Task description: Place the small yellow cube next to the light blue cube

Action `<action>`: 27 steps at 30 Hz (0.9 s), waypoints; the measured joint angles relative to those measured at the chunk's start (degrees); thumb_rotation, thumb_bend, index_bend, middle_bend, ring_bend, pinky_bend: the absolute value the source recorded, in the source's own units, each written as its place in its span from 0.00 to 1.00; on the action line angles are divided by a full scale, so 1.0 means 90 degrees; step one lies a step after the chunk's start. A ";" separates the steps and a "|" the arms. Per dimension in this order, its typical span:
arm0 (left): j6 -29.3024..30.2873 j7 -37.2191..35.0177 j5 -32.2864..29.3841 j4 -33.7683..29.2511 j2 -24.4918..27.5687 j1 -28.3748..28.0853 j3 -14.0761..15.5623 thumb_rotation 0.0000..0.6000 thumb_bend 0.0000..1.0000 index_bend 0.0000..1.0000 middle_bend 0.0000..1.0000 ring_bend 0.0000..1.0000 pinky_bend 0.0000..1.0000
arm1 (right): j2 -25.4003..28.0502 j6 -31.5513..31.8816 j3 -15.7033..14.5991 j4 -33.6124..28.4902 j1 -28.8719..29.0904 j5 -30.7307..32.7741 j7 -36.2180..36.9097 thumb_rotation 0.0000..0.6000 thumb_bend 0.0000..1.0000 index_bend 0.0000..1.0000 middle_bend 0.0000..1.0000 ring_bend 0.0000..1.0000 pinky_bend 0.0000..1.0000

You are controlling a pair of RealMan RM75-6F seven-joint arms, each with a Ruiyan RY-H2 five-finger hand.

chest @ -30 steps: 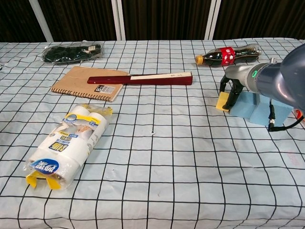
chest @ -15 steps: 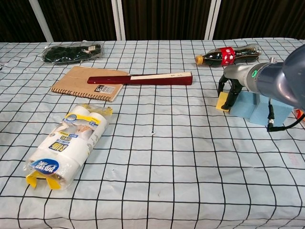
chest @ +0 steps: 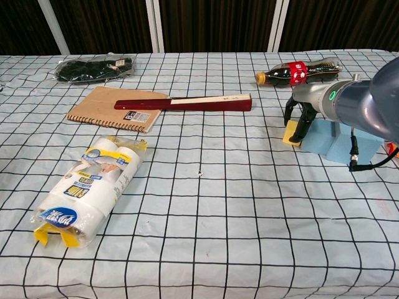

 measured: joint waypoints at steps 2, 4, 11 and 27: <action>0.0000 0.0002 -0.0002 -0.0002 -0.0001 -0.0001 -0.0001 1.00 0.04 0.20 0.06 0.00 0.00 | 0.0003 -0.0001 0.0006 -0.0027 0.0002 -0.0018 0.0019 1.00 0.24 0.32 0.00 0.00 0.09; 0.0000 0.0002 -0.0002 -0.0004 -0.0001 0.0000 -0.0001 1.00 0.04 0.20 0.06 0.00 0.00 | 0.0014 0.0005 0.0017 -0.0080 0.0009 -0.0060 0.0042 1.00 0.24 0.32 0.00 0.00 0.09; -0.0003 -0.0012 0.0005 -0.0003 0.0005 0.0000 0.0003 1.00 0.04 0.20 0.06 0.00 0.00 | 0.0081 0.0101 0.0002 -0.0350 0.0025 -0.0221 0.0099 1.00 0.24 0.32 0.00 0.00 0.09; -0.0008 -0.0015 0.0001 -0.0005 0.0013 -0.0001 0.0003 1.00 0.04 0.20 0.06 0.00 0.00 | 0.0063 0.0143 -0.0262 -0.0438 0.0010 -0.0335 0.0106 1.00 0.24 0.32 0.00 0.00 0.09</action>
